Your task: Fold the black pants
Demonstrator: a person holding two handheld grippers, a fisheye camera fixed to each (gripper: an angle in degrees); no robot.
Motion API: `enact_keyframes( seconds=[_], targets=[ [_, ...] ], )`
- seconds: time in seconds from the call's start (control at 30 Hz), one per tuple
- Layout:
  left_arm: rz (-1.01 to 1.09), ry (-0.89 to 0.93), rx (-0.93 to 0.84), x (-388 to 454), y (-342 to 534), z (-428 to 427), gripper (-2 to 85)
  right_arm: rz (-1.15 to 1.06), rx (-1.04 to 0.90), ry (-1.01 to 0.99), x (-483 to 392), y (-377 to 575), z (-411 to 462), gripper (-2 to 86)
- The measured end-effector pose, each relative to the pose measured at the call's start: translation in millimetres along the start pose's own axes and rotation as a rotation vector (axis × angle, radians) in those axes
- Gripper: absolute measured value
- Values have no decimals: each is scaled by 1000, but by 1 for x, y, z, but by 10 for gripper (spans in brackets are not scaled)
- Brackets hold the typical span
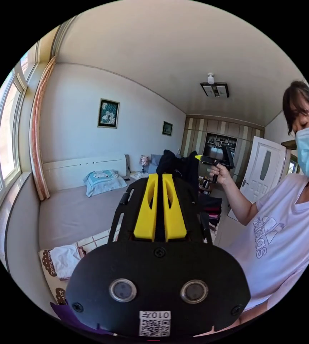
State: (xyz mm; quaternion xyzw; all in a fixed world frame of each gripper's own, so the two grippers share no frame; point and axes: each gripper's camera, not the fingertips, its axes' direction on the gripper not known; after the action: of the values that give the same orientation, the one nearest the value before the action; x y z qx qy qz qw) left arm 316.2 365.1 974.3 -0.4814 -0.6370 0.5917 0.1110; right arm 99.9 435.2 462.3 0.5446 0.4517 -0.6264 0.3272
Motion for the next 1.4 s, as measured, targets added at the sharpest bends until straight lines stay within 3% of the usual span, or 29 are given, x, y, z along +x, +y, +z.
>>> enact_keyframes(
  seconds=[0.3,0.43,0.5,0.63,0.73,0.9,1.13,1.4],
  targets=[
    [213,73,189,42,-84,-104,-1,-273,193,128,-68,-98,-94,48],
    [239,77,201,64,-116,-124,-1,-276,222,89,-58,-109,-109,44],
    [250,57,177,78,-124,-120,-1,-208,143,63,-31,-109,-100,38],
    [188,32,86,108,-126,-82,-1,-125,13,-48,27,-102,-78,26],
    [130,54,85,138,-122,-36,-2,-120,-26,-26,67,-97,-71,22],
    [71,129,92,204,-139,55,-2,-43,62,-24,158,-100,-112,24],
    [80,261,134,317,-165,168,-2,-66,146,56,221,-137,-159,36],
    [-100,339,215,337,-148,242,-1,-203,32,33,231,-215,-62,42]
  ],
)
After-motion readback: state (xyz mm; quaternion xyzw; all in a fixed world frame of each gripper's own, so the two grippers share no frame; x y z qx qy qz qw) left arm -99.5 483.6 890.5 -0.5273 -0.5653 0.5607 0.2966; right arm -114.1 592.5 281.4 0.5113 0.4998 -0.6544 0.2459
